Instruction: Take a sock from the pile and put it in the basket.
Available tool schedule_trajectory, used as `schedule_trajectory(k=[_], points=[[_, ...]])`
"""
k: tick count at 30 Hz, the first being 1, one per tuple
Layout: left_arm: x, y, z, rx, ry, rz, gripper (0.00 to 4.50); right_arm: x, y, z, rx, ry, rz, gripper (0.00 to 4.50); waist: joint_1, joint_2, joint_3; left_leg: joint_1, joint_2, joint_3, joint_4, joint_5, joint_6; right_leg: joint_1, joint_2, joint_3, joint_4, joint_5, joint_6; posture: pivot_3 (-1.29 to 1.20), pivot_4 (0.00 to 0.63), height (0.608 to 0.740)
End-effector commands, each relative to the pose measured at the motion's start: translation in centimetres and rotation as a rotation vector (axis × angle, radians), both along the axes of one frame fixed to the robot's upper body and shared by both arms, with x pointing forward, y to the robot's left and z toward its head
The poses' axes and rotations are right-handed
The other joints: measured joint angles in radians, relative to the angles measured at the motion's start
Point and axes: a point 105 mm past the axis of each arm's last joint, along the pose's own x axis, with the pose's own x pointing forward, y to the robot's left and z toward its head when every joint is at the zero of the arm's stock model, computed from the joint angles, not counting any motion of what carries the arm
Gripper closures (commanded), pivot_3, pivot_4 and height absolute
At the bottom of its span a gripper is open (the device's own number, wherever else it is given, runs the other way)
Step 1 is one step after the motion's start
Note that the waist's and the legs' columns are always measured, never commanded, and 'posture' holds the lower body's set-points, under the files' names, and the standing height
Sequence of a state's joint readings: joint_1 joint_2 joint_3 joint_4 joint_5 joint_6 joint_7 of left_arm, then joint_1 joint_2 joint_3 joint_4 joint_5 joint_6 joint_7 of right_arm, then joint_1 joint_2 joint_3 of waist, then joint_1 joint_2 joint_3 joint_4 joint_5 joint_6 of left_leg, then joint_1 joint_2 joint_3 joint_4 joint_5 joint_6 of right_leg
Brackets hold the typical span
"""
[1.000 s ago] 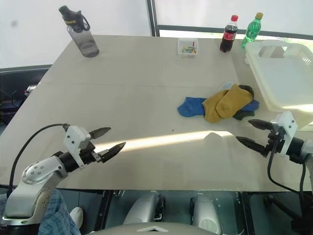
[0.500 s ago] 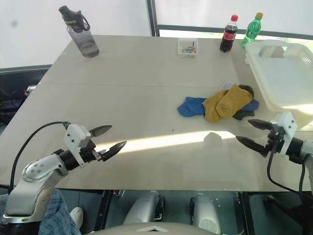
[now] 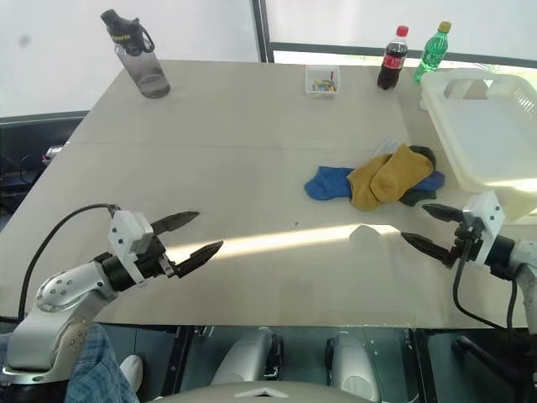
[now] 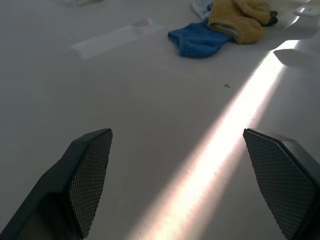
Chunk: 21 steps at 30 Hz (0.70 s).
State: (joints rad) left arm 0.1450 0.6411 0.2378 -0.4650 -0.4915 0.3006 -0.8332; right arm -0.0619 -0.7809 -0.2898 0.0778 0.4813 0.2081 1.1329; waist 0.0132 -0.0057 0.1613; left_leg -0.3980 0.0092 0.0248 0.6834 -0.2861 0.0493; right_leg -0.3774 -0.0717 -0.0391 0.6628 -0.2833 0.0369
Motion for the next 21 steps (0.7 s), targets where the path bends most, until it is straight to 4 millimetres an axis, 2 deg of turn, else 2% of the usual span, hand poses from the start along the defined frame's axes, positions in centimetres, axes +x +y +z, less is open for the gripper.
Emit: schedule_trajectory(k=[1,9,16,21], points=[[-0.6,-1.3,2.2,-0.004,-0.067,-0.075,0.00,0.8,0.2,0.5,-0.021,-0.034,-0.028,0.03,0.000,0.000,0.000,0.000,0.000,0.000,0.000,0.000,0.000,0.000,0.000,0.000,0.000,0.000,0.000,0.00,0.150,0.740],[-2.0,-2.8,2.8,0.021,-0.053,-0.209,0.00,1.9,1.0,0.1,-0.042,-0.067,-0.047,0.03,0.000,0.000,0.000,0.000,0.000,0.000,0.000,0.000,0.000,0.000,0.001,0.000,0.000,0.000,0.000,0.00,0.150,0.740],[-2.8,-2.9,3.2,0.063,-0.030,-0.280,0.00,2.5,1.2,0.2,-0.046,-0.091,-0.056,0.03,0.000,0.000,0.000,0.000,0.000,0.000,0.000,0.000,0.000,0.000,0.002,0.000,0.000,0.000,0.000,0.00,0.150,0.740],[-3.1,-2.9,3.5,0.074,-0.022,-0.304,0.00,3.7,1.4,0.8,-0.064,-0.156,-0.094,0.03,-0.001,0.001,0.000,0.000,0.000,0.001,0.000,0.000,0.000,0.000,0.002,0.000,0.000,0.000,0.000,0.00,0.150,0.740]])
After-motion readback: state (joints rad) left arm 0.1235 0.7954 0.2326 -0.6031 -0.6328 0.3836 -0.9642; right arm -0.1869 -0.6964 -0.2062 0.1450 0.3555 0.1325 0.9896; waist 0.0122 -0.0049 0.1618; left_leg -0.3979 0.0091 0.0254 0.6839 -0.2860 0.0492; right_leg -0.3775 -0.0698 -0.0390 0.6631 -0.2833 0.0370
